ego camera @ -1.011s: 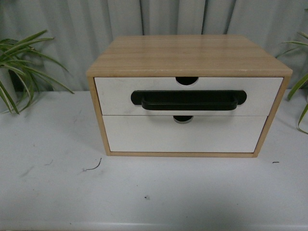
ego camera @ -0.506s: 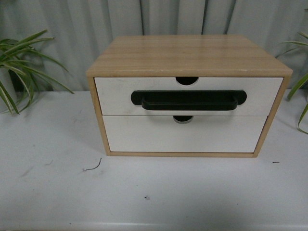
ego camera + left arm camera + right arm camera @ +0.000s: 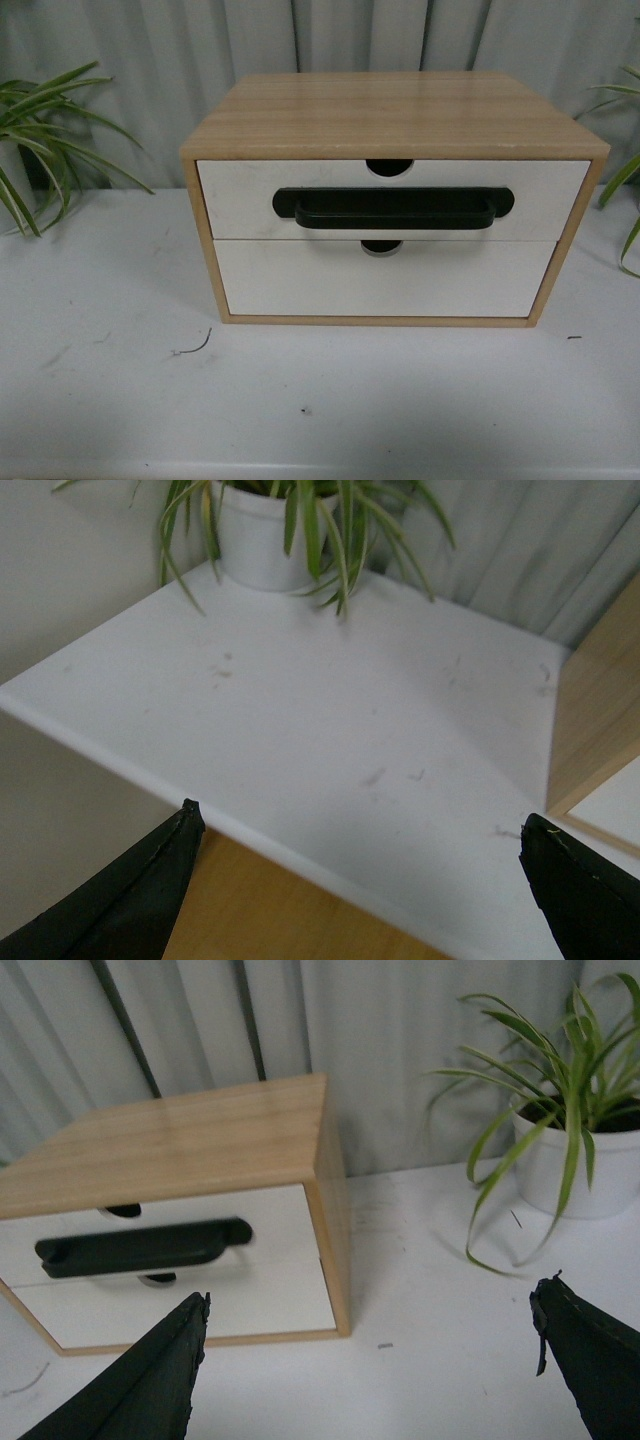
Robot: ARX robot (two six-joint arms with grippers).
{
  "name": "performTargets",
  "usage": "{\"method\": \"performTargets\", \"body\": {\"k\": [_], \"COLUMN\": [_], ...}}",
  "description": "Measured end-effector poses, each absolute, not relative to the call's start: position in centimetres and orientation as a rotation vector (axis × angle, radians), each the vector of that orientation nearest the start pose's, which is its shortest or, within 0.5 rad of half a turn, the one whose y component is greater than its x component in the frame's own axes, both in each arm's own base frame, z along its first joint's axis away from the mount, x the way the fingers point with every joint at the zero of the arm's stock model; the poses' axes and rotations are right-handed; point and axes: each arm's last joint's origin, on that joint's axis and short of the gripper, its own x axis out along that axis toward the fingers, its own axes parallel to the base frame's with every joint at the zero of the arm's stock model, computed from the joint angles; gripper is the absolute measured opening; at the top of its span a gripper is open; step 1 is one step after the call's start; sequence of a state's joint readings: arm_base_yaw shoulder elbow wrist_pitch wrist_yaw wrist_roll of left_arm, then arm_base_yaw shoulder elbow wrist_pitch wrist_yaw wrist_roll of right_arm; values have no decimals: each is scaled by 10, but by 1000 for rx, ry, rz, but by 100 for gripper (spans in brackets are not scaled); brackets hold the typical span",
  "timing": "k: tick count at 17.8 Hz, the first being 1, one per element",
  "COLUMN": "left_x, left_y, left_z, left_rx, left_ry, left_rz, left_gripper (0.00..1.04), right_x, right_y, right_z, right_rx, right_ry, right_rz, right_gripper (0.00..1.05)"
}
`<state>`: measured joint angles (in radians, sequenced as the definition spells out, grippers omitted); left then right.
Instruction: Pull drawer
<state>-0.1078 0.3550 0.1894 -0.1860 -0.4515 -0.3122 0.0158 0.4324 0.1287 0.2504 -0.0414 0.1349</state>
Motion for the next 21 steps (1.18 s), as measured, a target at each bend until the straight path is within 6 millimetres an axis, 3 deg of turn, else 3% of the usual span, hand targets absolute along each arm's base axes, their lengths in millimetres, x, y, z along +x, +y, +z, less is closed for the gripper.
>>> {"method": "performTargets", "body": {"k": [3,6,9,12,15,19,21], "left_x": [149,208,268,302,319,314,313], "left_y": [-2,-8,-39,-74,-98,-136,-156], "left_z": [206,228,243,253,258,262,253], "left_rx": [-247,-249,-138,88,316,464,509], "left_ry": [217,195,249,319,371,381,399], "left_rz": [302,203,-16,-281,-486,-725,-799], "left_gripper": [98,98,98,98,98,98,98], "right_x": [182,249,294,303,306,311,316], "right_y": [14,42,78,85,87,74,60], "right_z": [227,256,274,288,269,247,233], "right_rx": [129,43,-199,-513,-812,-1080,-1171], "right_ry": [13,14,-1,-60,-57,-30,37], "right_rz": [103,175,329,483,649,760,808], "right_gripper": [98,98,98,98,98,98,98]}}
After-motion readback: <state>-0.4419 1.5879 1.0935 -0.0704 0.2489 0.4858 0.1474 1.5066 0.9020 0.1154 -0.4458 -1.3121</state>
